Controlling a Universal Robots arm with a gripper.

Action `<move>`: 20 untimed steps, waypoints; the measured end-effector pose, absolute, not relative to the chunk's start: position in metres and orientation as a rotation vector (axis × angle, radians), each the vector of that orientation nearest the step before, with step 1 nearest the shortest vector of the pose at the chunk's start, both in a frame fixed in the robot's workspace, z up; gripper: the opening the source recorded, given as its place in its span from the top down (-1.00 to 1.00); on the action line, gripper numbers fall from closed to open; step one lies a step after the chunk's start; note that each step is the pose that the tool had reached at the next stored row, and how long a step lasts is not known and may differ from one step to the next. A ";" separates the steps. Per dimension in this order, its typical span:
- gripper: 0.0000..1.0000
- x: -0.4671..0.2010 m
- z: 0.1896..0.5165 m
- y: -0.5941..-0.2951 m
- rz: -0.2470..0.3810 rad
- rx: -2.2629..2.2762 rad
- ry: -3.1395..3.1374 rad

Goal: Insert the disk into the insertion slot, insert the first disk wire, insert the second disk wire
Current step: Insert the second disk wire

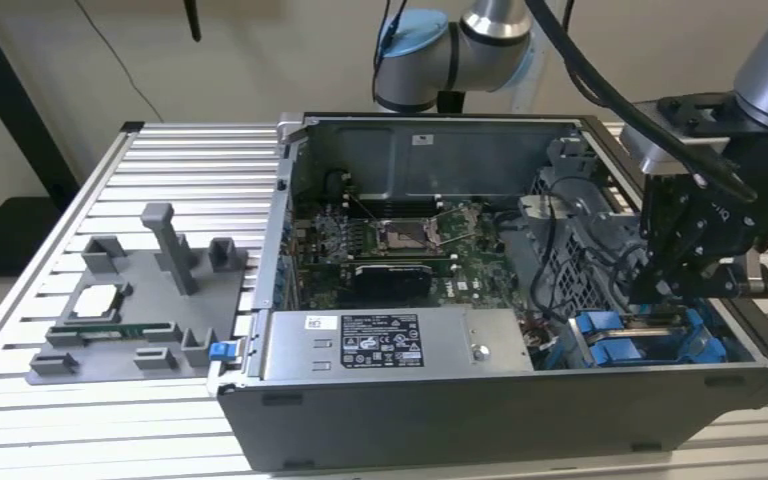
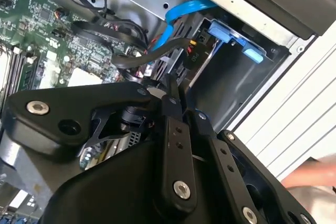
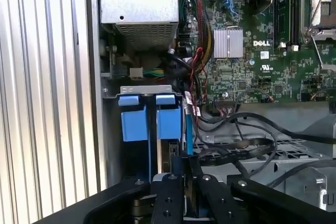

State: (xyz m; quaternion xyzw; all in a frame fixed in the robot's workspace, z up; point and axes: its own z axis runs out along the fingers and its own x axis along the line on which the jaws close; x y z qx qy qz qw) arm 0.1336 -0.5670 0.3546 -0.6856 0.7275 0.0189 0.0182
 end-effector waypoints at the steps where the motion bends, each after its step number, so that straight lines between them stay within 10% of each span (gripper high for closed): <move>1: 1.00 0.134 0.354 -0.567 0.059 -2.129 2.259; 20: 1.00 0.139 0.346 -0.570 0.049 -2.126 2.255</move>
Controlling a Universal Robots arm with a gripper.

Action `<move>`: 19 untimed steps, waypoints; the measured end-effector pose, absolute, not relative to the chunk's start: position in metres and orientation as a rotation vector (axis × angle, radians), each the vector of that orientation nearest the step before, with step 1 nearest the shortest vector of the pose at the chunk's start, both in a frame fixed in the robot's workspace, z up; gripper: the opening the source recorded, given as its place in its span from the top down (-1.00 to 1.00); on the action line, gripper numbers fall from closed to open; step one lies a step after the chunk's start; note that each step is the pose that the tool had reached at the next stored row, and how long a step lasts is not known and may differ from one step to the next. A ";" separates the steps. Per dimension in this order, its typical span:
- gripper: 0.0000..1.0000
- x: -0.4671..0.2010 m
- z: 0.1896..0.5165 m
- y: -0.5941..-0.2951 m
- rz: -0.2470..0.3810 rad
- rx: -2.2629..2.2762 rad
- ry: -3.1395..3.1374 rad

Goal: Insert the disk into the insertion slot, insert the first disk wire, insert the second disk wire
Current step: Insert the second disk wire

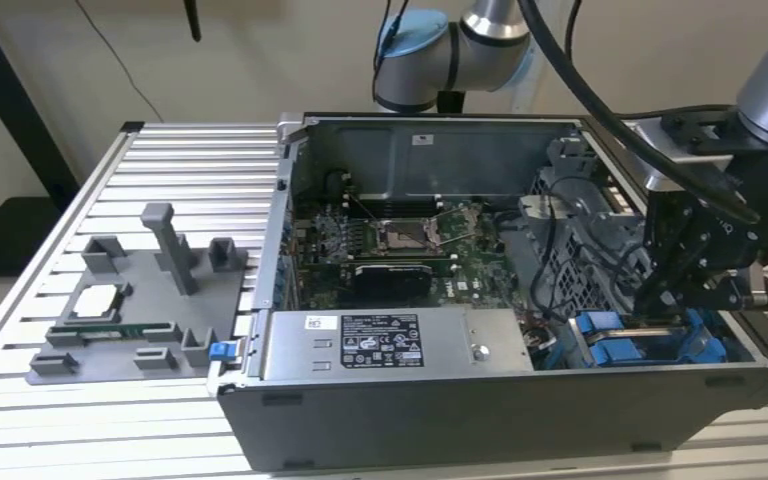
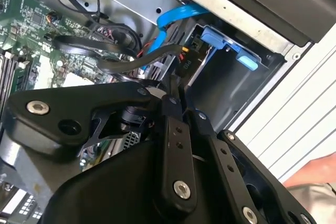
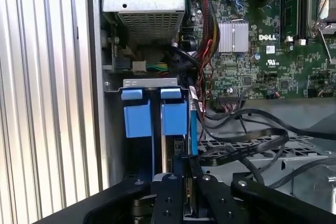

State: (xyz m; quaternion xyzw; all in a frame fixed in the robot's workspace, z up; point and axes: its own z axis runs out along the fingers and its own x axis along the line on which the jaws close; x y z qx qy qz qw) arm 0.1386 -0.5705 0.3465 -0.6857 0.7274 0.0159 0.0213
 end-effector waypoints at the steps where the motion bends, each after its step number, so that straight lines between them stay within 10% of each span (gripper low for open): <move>1: 1.00 0.139 0.346 -0.570 0.049 -2.125 2.254; 19: 1.00 0.142 0.338 -0.571 0.038 -2.122 2.250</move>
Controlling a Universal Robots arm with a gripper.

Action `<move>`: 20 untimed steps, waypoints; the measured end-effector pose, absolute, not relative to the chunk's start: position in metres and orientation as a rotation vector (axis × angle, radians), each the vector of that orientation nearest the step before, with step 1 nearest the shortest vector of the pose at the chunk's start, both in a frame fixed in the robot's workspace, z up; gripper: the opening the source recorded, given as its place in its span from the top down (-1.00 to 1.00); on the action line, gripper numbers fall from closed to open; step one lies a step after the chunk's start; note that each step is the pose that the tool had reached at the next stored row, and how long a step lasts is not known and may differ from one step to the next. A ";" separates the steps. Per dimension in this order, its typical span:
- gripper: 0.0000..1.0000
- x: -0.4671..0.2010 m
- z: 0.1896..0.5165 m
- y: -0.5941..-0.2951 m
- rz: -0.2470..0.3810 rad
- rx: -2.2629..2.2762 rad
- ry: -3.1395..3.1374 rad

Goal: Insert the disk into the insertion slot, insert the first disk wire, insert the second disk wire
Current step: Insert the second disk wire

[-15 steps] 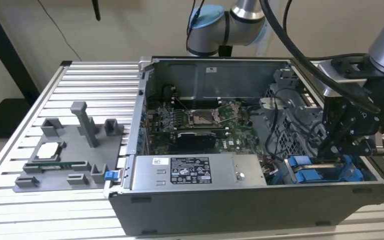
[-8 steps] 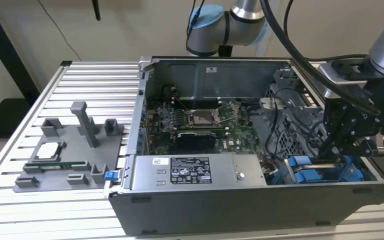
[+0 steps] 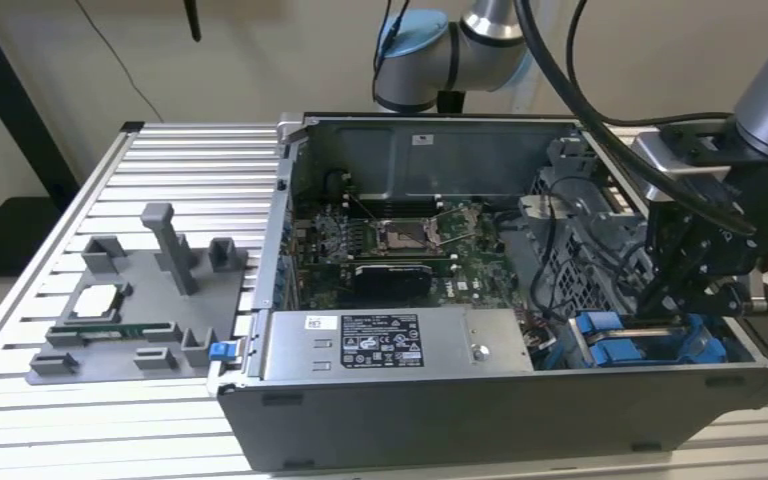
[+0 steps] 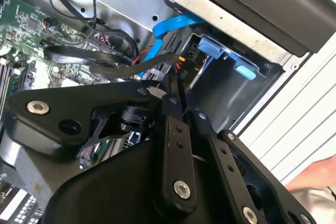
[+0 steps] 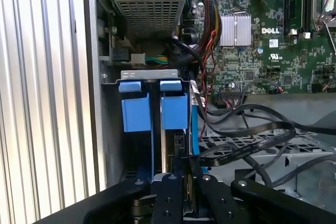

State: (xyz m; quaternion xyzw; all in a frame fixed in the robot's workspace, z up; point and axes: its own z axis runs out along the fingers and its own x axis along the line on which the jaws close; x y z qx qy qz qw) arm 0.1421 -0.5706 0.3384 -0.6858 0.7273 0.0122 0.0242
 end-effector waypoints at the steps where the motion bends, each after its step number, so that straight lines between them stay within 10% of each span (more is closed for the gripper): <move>1: 1.00 0.142 0.338 -0.571 0.037 -2.122 2.250; 4: 1.00 0.142 0.337 -0.571 0.041 -2.120 2.249; 5: -1.00 0.142 0.337 -0.570 0.044 -2.119 2.247; 20: -1.00 0.142 0.364 -0.571 0.047 -2.117 2.247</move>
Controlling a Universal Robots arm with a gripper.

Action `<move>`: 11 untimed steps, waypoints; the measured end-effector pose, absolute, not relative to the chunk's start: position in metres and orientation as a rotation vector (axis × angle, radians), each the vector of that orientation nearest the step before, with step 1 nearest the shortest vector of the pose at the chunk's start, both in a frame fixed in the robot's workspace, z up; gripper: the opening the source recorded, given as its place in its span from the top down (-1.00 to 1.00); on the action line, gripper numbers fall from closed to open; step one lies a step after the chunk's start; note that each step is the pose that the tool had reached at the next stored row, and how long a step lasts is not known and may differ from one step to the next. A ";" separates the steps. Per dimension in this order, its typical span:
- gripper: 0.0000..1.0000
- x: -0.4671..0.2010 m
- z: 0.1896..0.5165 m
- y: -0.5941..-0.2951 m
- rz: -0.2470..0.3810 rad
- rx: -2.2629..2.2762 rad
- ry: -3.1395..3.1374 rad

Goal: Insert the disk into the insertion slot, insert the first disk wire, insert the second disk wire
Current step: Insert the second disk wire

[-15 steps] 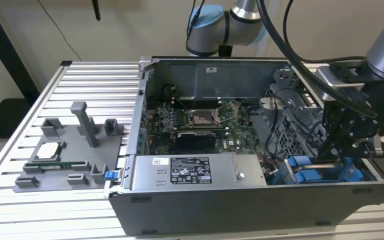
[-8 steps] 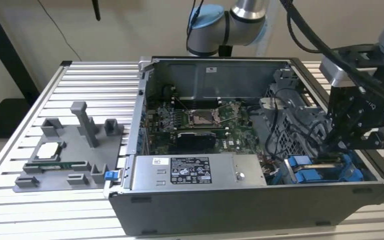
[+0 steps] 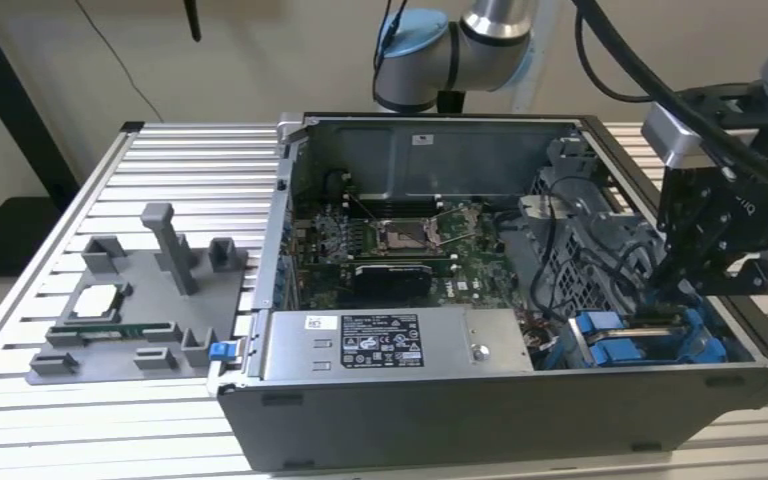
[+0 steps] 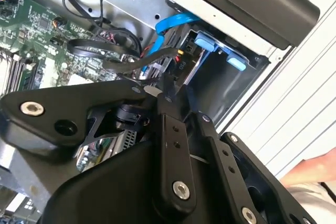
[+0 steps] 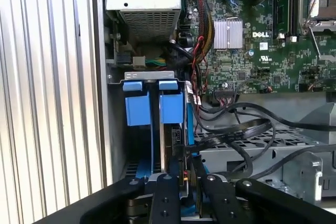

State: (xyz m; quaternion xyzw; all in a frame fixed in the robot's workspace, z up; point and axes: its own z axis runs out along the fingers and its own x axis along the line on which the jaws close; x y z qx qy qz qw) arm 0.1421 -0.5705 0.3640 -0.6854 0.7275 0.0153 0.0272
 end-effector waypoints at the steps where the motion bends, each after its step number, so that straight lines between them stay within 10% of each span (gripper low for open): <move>1: -1.00 0.142 0.364 -0.571 0.047 -2.117 2.247; 11: -1.00 0.142 0.368 -0.571 0.047 -2.117 2.247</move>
